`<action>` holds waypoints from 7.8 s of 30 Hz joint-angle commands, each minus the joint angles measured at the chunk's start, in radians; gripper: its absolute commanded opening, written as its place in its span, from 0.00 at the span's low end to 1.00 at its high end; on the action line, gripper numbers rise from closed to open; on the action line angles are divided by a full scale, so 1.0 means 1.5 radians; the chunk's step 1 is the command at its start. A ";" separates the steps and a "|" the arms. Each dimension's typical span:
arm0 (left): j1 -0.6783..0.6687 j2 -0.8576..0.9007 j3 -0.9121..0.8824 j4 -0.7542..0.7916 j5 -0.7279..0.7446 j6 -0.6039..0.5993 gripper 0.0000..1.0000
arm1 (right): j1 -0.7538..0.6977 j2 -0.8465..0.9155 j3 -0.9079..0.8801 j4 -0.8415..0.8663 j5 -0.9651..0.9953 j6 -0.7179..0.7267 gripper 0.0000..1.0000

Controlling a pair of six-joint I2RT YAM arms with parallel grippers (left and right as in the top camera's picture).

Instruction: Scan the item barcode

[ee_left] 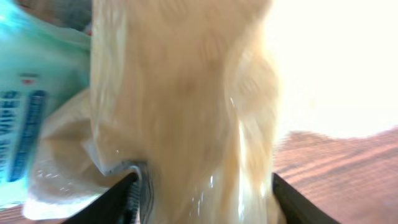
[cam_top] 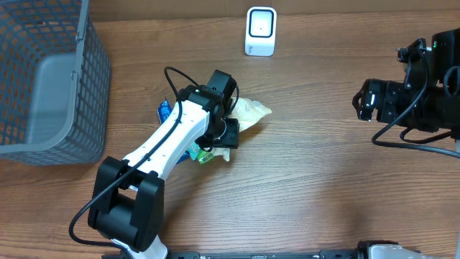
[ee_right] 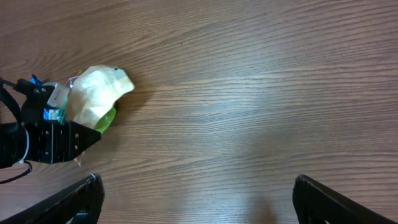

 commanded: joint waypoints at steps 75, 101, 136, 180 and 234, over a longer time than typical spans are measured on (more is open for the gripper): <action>0.209 0.089 0.523 -0.277 -0.090 0.134 0.68 | 0.377 0.364 -0.287 0.467 0.016 0.445 0.88; 0.208 0.089 0.523 -0.277 -0.082 0.134 0.68 | 0.382 0.428 -0.282 0.487 -0.029 0.431 0.04; 0.208 0.089 0.523 -0.291 -0.028 0.134 0.68 | 0.193 0.316 -0.256 0.605 -0.944 0.282 0.04; 0.208 0.089 0.523 -0.302 0.009 0.136 0.64 | 0.067 0.089 -0.218 0.904 -0.944 0.614 0.03; 0.207 0.089 0.523 -0.263 0.008 0.136 1.00 | 0.195 0.203 -0.217 0.681 0.073 0.155 0.04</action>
